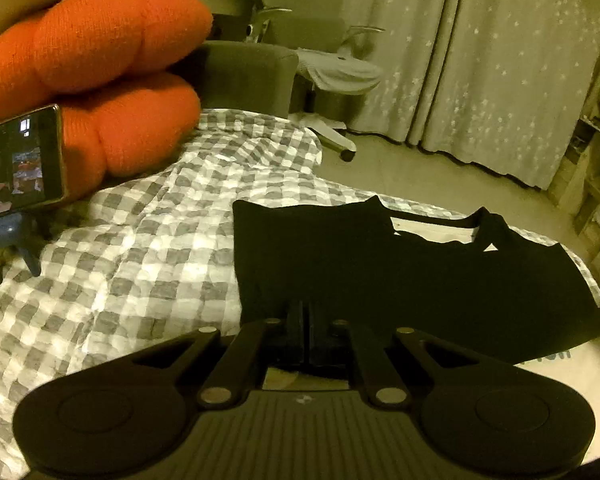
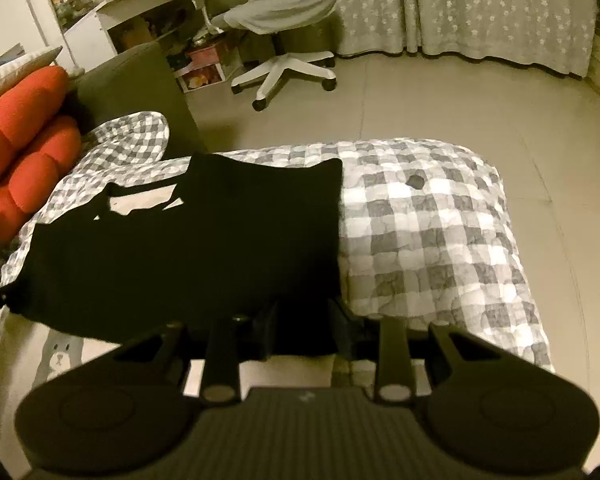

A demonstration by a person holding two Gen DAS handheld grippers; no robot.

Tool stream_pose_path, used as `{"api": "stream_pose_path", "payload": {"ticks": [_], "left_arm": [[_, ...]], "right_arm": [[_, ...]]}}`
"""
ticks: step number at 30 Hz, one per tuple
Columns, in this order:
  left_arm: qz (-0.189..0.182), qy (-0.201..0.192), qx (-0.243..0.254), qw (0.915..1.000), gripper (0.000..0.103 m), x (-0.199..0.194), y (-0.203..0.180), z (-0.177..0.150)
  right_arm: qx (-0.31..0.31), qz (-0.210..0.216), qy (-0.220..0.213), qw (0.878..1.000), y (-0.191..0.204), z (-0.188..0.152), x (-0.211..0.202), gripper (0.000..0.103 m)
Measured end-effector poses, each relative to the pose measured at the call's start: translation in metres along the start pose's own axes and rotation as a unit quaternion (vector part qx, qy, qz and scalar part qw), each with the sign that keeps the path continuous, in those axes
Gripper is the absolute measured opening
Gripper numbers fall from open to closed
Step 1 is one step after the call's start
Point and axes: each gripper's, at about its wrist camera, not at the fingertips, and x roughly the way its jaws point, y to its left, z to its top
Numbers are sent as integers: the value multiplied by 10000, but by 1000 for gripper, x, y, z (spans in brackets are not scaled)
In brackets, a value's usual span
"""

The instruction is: Fold clothes

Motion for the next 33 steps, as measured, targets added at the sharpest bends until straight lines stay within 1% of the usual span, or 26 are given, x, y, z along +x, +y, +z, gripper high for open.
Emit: {"api": "stream_pose_path", "payload": {"ticks": [4,12,22,25,33], "left_arm": [[-37,53,-86,9999,4,1,3,0],[-89,105,-210,9997,4,1,8,1],[-80,105,-190,9997,4,1,8,1],[-93,112,-219,9997,4,1,9,2],[-94,123,-243,9996,4,1,9,2]], "right_arm": [[-5,109,54,9999,-7,-3,-4,28],[-91,138,94,9998,-9,-5,-6,28],[-205,46,185,9996,-8,-7,-7,28],[-243,-37,181,9995,-7,-8,-8,28],[-307,-54,227,9993,-7,-9,-6,28]]}}
